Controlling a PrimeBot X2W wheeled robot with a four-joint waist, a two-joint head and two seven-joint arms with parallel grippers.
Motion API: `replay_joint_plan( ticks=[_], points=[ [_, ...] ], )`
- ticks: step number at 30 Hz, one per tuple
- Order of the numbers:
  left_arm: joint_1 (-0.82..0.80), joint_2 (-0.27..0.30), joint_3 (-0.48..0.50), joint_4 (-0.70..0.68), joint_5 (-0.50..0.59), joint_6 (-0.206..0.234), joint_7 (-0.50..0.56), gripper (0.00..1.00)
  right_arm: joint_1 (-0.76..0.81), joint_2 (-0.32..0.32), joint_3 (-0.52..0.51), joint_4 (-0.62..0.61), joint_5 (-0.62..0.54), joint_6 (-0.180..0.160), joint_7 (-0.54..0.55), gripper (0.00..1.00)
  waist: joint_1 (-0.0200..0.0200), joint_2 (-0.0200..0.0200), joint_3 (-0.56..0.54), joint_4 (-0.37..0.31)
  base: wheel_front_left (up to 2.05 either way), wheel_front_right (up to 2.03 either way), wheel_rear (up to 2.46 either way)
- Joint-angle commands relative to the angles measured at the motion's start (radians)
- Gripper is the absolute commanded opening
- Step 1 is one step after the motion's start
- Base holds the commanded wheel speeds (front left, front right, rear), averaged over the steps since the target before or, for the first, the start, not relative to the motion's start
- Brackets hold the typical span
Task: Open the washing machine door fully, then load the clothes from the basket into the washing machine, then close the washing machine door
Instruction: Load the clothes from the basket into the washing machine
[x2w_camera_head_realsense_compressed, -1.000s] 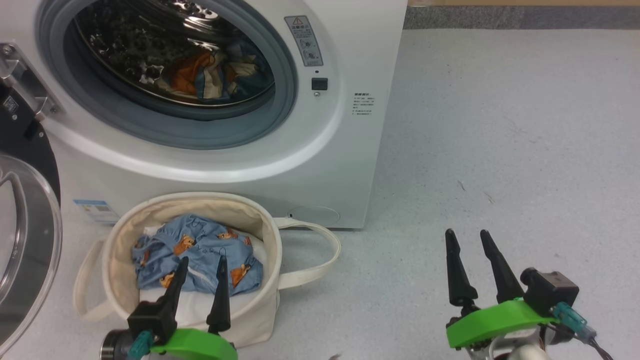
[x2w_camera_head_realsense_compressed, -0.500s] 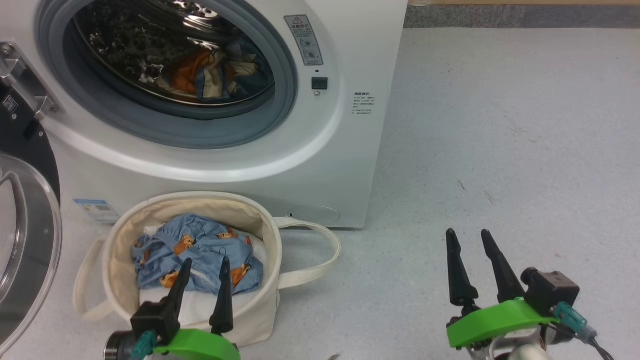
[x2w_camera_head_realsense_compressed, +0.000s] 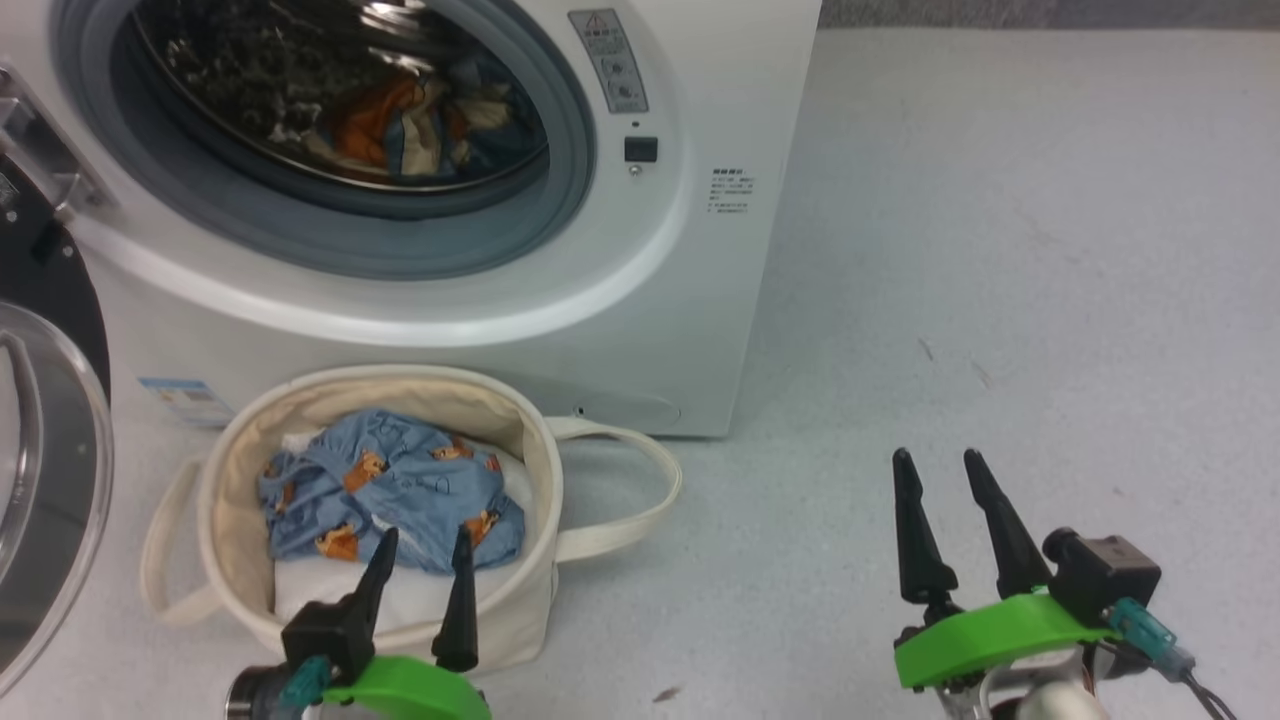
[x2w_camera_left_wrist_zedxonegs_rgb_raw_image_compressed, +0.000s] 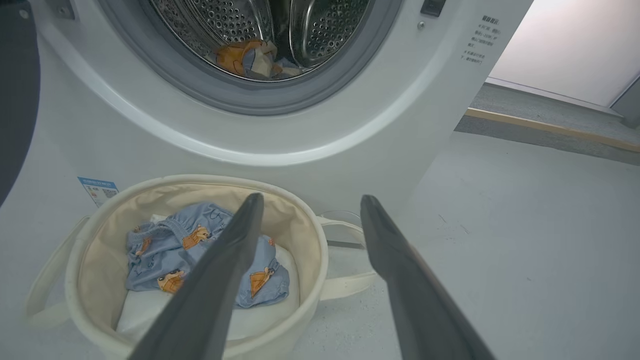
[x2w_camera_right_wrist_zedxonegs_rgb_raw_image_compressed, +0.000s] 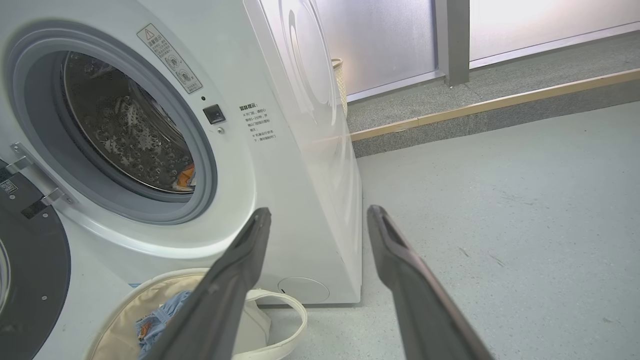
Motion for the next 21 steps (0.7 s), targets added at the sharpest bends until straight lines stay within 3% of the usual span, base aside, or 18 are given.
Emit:
replay_joint_plan(
  ticks=[1,11,21],
  points=[
    [-0.055,0.011,0.023,-0.005,0.000,0.003,-0.005,1.00,-0.044,0.002,0.017,-0.038,-0.012,0.000,-0.012,1.00,0.0000,0.0000,0.022,0.001,0.00,0.00,0.00],
    [-0.227,0.011,0.057,0.195,0.013,-0.019,-0.005,1.00,-0.092,0.002,0.019,-0.076,-0.047,0.000,-0.012,1.00,0.0000,0.0000,0.186,0.002,0.00,0.00,0.00],
    [-0.560,0.054,0.095,0.536,0.085,-0.066,-0.005,1.00,-0.197,0.002,0.063,-0.166,-0.036,0.000,-0.012,1.00,0.0000,0.0000,0.519,-0.025,0.00,0.00,0.00]
  ],
)
